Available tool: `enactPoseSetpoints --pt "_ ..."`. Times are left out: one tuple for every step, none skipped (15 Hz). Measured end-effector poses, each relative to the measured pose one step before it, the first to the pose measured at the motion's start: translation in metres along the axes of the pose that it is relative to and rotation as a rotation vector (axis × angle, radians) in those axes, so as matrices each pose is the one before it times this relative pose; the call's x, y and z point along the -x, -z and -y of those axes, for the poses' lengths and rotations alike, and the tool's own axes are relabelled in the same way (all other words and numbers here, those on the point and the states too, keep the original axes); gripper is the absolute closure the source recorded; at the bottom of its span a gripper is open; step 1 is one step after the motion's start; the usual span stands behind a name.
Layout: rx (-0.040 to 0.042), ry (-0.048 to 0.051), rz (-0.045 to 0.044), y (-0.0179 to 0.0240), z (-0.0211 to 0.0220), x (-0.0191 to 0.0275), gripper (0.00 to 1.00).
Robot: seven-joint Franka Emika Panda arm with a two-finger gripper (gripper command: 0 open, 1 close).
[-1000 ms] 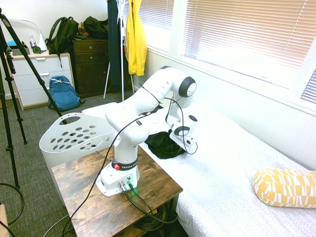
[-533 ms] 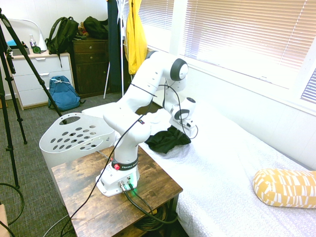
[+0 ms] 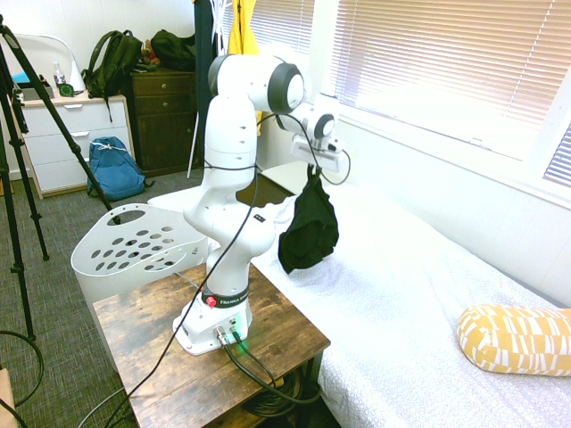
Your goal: Put my clothes in the laundry bag
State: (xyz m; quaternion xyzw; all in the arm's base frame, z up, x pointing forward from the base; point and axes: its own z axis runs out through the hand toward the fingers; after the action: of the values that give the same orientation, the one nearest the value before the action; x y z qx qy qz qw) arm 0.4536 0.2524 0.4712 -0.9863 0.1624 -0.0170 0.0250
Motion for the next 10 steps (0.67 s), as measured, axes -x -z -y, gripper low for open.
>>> enactPoseSetpoints --pt "0.00437 0.02932 -0.00692 0.04223 0.00857 0.03232 1.0" --pt "-0.00093 0.03188 -0.00687 0.0441 0.00527 0.0366 1.0" --pt "-0.0017 0.03341 -0.01254 0.04109 0.00101 0.03775 1.0" --pt "-0.00242 0.03501 -0.02031 0.03387 -0.00093 0.0366 1.0" --pt "-0.00423 0.03788 -0.01669 0.02858 -0.00101 0.0393 1.0" --pt "-0.00315 0.04286 -0.00807 0.02113 0.00072 0.04023 1.0" --pt "0.0033 0.04333 0.00115 0.01169 0.00366 0.03703 1.0" --pt "0.01333 0.04507 0.00945 0.00269 0.00766 0.03722 1.0" --pt "0.02046 0.04073 0.01068 -0.00682 0.01048 0.03678 1.0" --pt "0.02073 0.03665 0.01951 -0.01437 0.01104 0.0321 1.0"
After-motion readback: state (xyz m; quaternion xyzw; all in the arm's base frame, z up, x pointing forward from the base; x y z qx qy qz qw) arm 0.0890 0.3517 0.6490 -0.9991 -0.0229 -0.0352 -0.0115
